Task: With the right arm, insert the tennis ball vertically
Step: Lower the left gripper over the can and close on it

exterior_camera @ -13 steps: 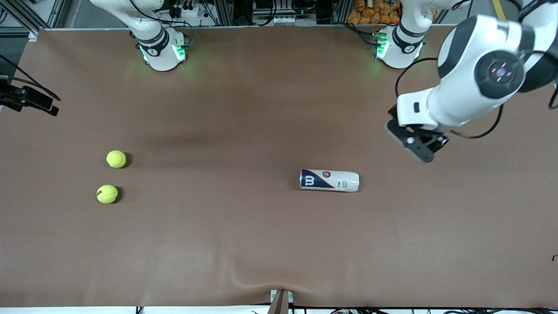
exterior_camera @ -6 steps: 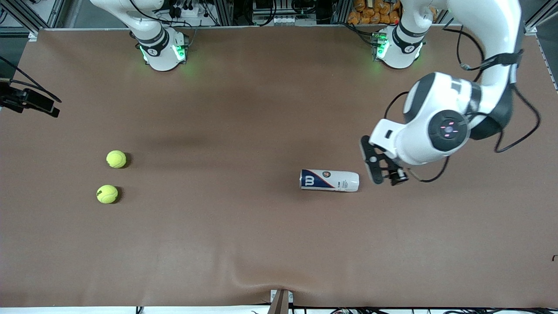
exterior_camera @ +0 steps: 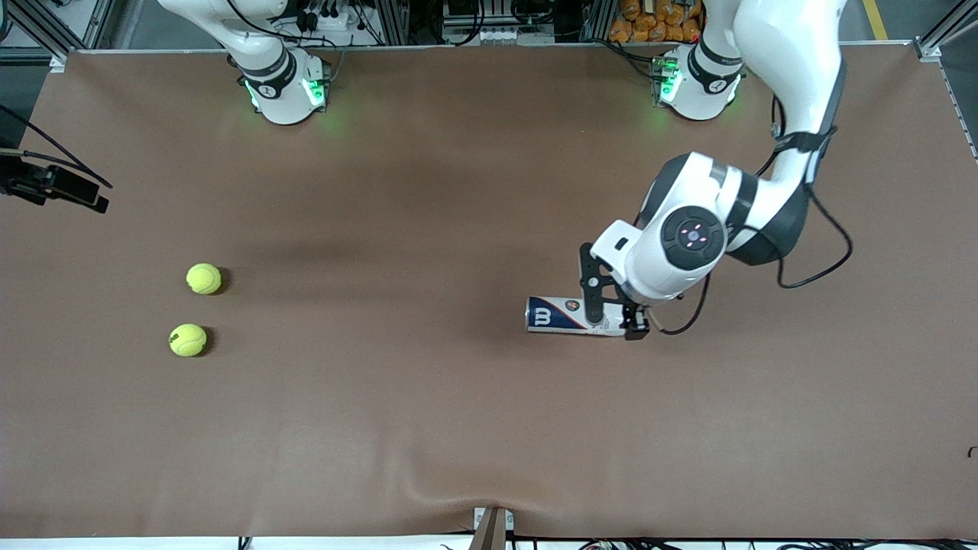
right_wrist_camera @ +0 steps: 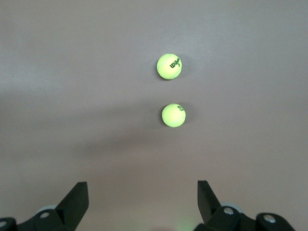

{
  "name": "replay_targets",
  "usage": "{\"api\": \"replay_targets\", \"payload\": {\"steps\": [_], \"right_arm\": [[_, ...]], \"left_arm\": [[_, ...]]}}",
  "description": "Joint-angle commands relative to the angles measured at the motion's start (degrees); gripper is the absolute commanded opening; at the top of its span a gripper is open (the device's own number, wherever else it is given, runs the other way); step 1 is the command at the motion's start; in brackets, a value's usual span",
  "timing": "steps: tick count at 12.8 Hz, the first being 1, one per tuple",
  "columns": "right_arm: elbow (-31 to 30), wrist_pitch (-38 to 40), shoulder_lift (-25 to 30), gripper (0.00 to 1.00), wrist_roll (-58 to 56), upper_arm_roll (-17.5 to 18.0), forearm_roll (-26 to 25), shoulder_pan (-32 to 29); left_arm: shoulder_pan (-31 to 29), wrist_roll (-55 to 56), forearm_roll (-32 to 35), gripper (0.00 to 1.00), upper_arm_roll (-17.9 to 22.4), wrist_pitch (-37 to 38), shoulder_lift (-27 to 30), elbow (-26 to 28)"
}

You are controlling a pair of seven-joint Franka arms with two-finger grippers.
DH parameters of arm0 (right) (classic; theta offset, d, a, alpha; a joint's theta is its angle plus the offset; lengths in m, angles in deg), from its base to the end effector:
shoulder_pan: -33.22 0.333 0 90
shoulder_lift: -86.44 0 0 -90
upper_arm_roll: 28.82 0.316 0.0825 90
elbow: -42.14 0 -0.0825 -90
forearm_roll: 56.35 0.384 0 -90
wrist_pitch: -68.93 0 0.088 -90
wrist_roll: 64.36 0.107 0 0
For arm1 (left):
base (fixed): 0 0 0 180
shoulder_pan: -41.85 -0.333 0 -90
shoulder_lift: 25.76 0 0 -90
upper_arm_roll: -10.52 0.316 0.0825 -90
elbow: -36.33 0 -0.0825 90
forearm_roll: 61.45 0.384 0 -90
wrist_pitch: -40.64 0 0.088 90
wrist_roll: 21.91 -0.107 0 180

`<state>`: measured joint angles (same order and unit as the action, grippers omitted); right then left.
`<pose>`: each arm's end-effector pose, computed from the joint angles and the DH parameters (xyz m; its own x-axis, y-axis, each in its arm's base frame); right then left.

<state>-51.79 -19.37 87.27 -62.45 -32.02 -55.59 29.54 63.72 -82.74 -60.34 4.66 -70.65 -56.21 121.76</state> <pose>0.5408 -0.0640 0.5978 0.9848 -0.1519 -0.0841 -0.1534 -0.9881 -0.0113 0.6180 -0.3110 0.3580 0.0291 -0.9995 -0.0077 -0.9960 -0.0296 0.0843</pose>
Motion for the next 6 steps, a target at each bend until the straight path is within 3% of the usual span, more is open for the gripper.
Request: {"api": "replay_targets", "payload": {"steps": [1, 6], "right_arm": [[-0.6, -1.0, -0.2, 1.00, -1.1, 0.5, -0.4, -1.4], [-0.7, -2.1, -1.4, 1.00, -1.1, 0.4, -0.4, -1.6]], "left_arm": [[0.5, -1.4, 1.1, 1.00, -0.2, -2.3, -2.7, -1.0], [2.2, -2.1, 1.3, 1.00, -0.3, -9.5, -5.8, 2.5]]}}
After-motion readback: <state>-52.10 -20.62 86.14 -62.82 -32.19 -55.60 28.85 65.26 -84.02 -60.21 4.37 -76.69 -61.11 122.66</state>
